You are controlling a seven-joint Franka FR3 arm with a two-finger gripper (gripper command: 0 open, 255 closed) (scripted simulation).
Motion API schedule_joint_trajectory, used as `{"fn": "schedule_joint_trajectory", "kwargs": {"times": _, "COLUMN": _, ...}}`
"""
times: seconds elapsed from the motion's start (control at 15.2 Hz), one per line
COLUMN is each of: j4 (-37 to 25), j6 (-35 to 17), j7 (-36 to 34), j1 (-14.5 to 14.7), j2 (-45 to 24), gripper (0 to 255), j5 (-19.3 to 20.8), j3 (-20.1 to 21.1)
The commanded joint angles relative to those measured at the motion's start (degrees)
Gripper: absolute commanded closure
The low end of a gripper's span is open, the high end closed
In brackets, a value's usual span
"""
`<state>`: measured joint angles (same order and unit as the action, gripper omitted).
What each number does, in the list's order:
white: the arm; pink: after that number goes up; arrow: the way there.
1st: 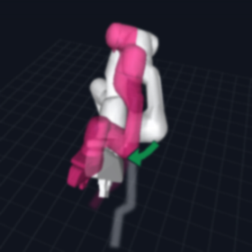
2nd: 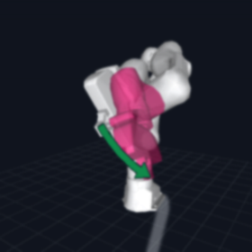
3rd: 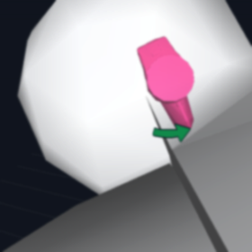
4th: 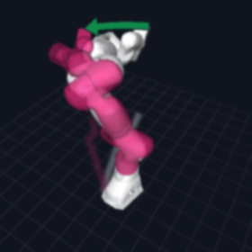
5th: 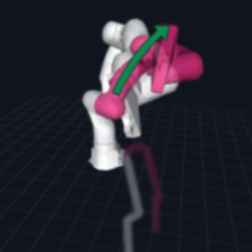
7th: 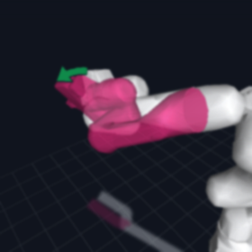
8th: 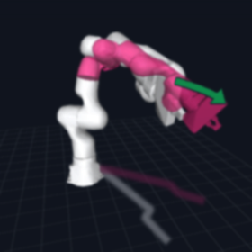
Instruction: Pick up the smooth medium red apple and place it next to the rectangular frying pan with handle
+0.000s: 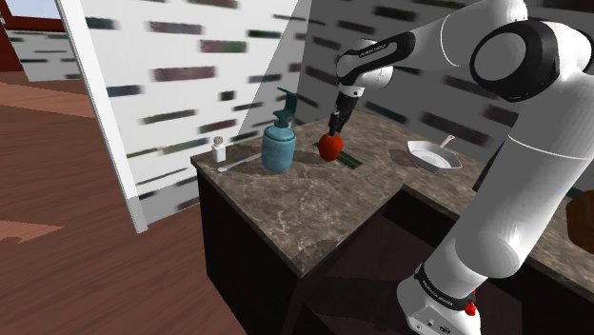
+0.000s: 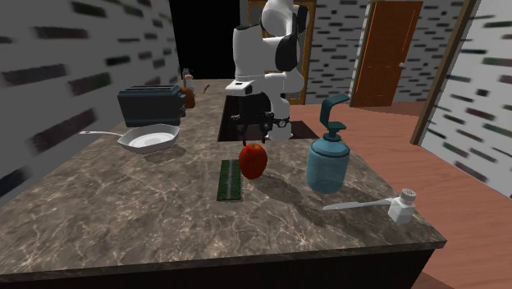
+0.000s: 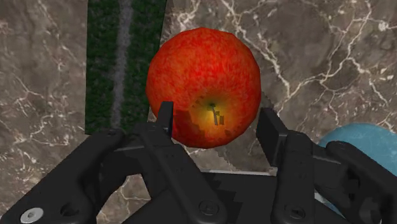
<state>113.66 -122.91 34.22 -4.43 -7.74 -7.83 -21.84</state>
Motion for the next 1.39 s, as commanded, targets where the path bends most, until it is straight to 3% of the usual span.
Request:
{"fn": "schedule_joint_trajectory", "kwargs": {"times": 0.0, "j4": 0.0, "j6": 0.0, "j7": 0.0, "j1": 0.0, "j2": 0.0, "gripper": 255, "j5": 0.0, "j3": 0.0}}
{"fn": "schedule_joint_trajectory", "kwargs": {"times": 0.53, "j4": 0.0, "j6": 0.0, "j7": 0.0, "j1": 0.0, "j2": 0.0, "gripper": 255, "j5": 0.0, "j3": 0.0}}
{"fn": "schedule_joint_trajectory", "kwargs": {"times": 1.32, "j4": -5.9, "j6": 8.5, "j7": -1.6, "j1": 0.2, "j2": 3.0, "gripper": 255, "j5": 1.8, "j3": -0.2}}
